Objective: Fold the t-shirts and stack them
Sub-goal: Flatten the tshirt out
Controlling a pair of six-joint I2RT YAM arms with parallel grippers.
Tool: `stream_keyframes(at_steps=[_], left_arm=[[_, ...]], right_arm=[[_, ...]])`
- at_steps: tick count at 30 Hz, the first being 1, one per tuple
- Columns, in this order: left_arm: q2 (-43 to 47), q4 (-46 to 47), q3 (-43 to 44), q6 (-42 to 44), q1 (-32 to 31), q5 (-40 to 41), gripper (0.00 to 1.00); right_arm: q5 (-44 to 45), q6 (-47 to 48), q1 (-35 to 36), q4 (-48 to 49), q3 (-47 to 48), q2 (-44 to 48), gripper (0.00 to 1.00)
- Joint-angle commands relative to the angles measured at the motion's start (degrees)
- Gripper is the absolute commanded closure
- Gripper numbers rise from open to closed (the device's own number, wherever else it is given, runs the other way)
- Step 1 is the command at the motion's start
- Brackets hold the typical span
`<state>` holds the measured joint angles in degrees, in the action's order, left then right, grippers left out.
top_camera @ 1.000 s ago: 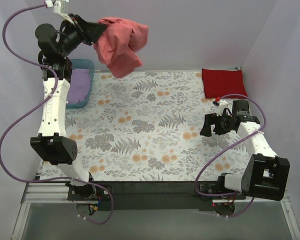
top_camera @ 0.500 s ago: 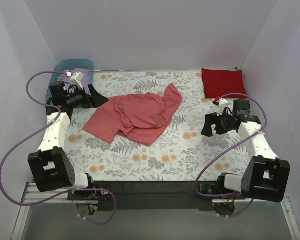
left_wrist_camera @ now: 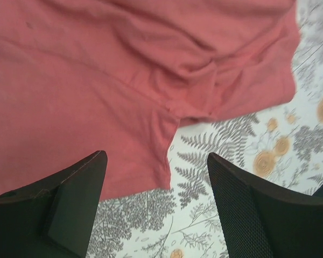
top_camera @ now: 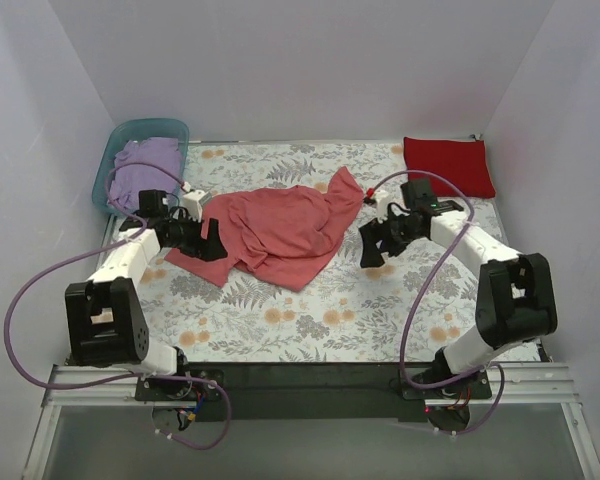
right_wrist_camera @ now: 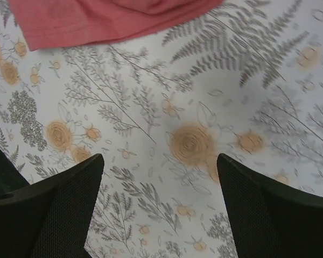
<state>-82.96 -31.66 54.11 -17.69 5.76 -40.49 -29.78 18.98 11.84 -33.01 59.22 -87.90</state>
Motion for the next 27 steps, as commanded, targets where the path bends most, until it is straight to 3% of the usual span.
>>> stream_keyframes(at_steps=[1, 9, 20, 24, 27], left_arm=[[-1.76, -2.53, -2.16, 4.77, -0.57, 10.76, 0.26], [-6.6, 0.02, -3.22, 2.75, -0.57, 18.25, 0.27], [-10.03, 1.16, -6.03, 4.25, -0.57, 25.81, 0.3], [-10.21, 0.29, -6.38, 4.16, -0.66, 25.38, 0.37], [-9.59, -2.0, -5.59, 3.98, -0.57, 23.71, 0.52]], right_arm=[[0.5, 0.61, 9.92, 3.21, 3.62, -2.1, 0.09], [8.58, 3.43, 28.92, 5.5, 8.01, -7.72, 0.1], [18.61, 2.9, 38.08, 11.39, 9.69, -16.24, 0.1], [22.38, 2.2, 38.44, 13.5, 8.72, -18.54, 0.25], [25.2, 2.37, 38.09, 14.38, 6.01, -17.31, 0.53]])
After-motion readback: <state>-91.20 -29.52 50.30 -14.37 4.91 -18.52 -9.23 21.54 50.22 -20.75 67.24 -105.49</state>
